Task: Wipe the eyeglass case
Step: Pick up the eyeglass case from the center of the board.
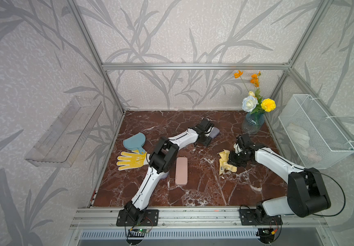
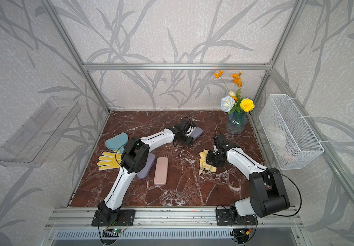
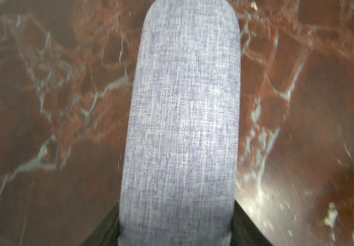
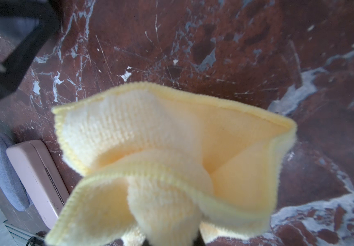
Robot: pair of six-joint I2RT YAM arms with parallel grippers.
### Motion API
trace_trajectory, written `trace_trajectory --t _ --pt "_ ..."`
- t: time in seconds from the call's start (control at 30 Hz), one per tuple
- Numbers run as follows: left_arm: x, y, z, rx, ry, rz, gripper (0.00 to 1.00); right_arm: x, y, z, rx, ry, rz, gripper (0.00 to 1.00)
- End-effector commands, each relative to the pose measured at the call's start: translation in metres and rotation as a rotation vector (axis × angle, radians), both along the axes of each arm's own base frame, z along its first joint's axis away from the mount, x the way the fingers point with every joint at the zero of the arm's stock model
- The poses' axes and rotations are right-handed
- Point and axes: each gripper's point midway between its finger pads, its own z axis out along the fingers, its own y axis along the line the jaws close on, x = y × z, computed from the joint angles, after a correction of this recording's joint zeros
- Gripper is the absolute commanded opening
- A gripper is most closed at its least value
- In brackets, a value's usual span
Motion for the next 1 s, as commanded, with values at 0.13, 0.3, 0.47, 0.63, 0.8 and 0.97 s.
trace_trajectory --t 0.13,0.3,0.47,0.63,0.8,0.97 --pt "-0.074 0.017 0.052 -0.052 -0.084 -0.041 0.30 0.001 -0.005 0.016 -0.013 -0.043 0.003 0.00" --pt "-0.145 0.028 0.037 0.029 -0.049 -0.091 0.30 0.004 -0.002 0.018 -0.006 -0.044 0.010 0.00" --pt "-0.189 0.041 0.013 0.098 -0.035 -0.100 0.30 -0.002 0.000 0.021 -0.051 -0.050 0.048 0.00" --pt "-0.196 0.042 -0.009 0.120 -0.036 -0.126 0.41 -0.011 0.009 0.015 -0.097 -0.030 0.106 0.00" --pt "-0.203 0.047 -0.021 0.123 -0.043 -0.152 0.68 -0.019 0.009 0.017 -0.120 -0.030 0.123 0.00" --pt "-0.203 0.049 -0.012 0.073 -0.092 -0.157 0.79 -0.026 0.008 0.029 -0.138 -0.026 0.162 0.00"
